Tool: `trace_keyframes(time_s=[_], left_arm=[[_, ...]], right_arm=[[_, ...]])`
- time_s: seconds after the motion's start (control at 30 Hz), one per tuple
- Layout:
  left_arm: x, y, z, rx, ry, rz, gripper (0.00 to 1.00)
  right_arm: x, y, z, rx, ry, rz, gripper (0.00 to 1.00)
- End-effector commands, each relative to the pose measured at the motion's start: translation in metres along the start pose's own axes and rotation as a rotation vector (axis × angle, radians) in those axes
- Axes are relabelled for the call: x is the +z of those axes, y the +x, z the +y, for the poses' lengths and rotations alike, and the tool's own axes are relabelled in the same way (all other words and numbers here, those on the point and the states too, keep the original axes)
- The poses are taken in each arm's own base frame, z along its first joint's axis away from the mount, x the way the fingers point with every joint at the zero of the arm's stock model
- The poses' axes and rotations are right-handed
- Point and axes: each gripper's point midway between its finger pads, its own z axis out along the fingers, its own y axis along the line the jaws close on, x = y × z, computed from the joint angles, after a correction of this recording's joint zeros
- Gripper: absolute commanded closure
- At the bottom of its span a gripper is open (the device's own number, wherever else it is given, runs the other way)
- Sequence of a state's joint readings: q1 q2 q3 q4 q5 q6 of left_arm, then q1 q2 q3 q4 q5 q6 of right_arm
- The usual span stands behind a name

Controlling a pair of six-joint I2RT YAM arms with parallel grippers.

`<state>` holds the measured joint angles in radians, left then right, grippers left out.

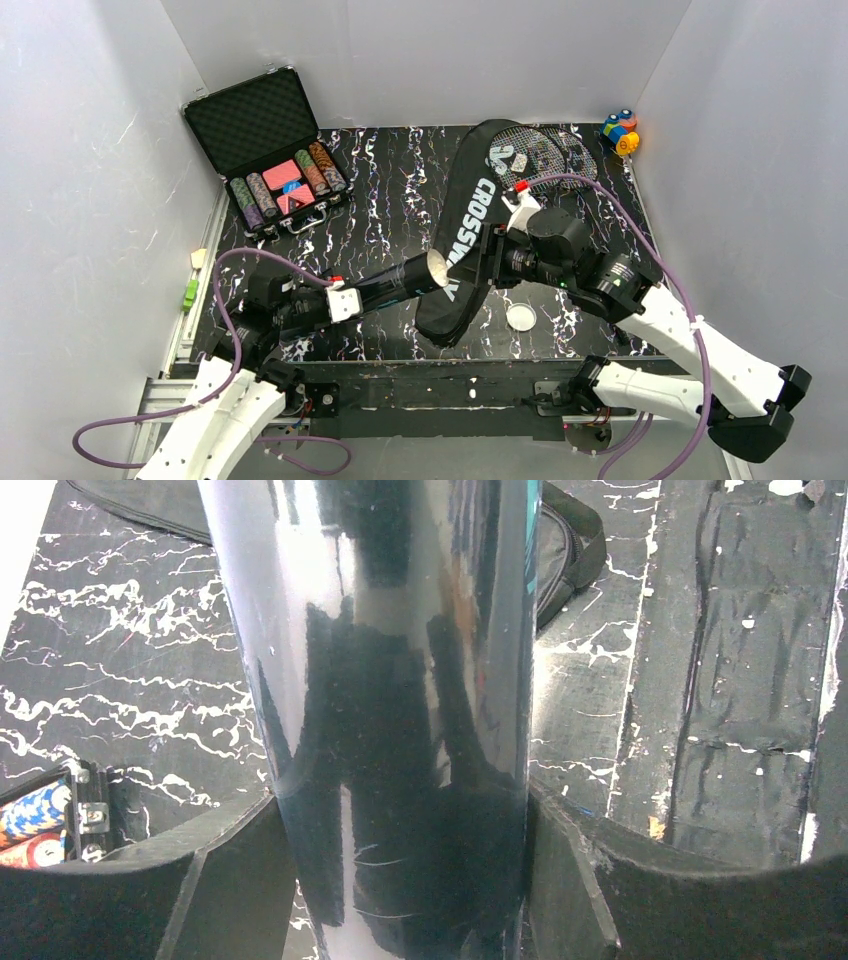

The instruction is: Pack up the badminton gear

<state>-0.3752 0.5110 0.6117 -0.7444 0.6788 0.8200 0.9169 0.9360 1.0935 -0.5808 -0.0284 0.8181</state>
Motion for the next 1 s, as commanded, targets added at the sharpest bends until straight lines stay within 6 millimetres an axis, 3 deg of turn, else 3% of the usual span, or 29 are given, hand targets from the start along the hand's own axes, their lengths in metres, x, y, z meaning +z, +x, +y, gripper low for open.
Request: trace_keyframes(time_s=[0.0,0.17,0.4,0.57,0.73,0.8,0.97], left_arm=[[-0.007,-0.018,0.011,0.071,-0.031,-0.033,0.83],[-0.006,-0.018,0.007,0.082,-0.021,-0.05,0.83],[-0.007,-0.022,0.006,0.092,-0.015,-0.065,0.83],[-0.005,-0.019,0.004,0.084,-0.008,-0.062,0.83],[-0.003,-0.005,-0.001,0.099,-0.004,-0.029,0.83],[-0.003,-0.003,-0.002,0.099,-0.003,-0.025,0.83],[-0.004,0.001,-0.002,0.096,-0.005,-0.005,0.83]], right_arm=[[0.013,-0.002,0.018,-0.007,-0.061,0.046,0.3],[0.025,0.002,0.021,0.015,-0.074,0.071,0.3],[0.031,0.013,0.007,0.021,-0.027,0.098,0.32],[0.039,0.01,0.015,0.016,-0.031,0.118,0.31],[0.006,-0.031,0.029,-0.046,0.004,-0.015,0.2],[-0.007,-0.039,0.021,-0.058,0.062,-0.045,0.19],[-0.037,-0.037,-0.02,-0.053,0.205,-0.098,0.21]])
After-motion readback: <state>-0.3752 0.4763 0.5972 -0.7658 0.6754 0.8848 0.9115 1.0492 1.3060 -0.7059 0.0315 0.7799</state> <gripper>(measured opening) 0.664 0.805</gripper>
